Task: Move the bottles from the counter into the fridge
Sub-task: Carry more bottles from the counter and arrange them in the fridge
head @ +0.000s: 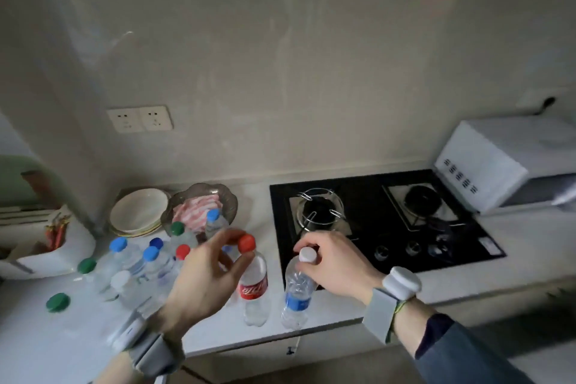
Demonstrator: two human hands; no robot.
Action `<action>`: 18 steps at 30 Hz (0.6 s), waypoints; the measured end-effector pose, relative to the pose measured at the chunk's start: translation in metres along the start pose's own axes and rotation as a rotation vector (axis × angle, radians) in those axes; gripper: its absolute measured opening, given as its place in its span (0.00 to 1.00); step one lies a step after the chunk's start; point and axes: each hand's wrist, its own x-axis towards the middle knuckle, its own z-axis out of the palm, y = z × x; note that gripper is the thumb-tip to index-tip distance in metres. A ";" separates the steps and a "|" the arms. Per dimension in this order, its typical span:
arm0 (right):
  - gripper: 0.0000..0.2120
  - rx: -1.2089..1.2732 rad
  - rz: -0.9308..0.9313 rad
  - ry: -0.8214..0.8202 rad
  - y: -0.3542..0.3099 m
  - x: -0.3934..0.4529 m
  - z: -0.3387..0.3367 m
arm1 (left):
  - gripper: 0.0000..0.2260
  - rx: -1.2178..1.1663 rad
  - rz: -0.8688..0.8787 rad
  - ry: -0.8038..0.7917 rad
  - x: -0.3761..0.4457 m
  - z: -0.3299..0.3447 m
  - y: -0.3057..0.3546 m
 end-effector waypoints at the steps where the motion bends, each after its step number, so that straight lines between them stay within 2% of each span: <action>1: 0.11 -0.004 0.011 -0.003 0.004 -0.001 -0.006 | 0.09 -0.006 0.017 -0.002 0.004 0.003 0.005; 6: 0.12 -0.010 0.180 0.168 0.081 -0.068 -0.077 | 0.10 -0.022 0.232 -0.188 0.047 0.083 0.093; 14: 0.12 -0.047 0.300 0.344 0.154 -0.149 -0.155 | 0.10 -0.119 0.401 -0.333 0.071 0.170 0.201; 18: 0.09 -0.078 0.390 0.511 0.192 -0.199 -0.192 | 0.11 -0.180 0.500 -0.428 0.072 0.221 0.266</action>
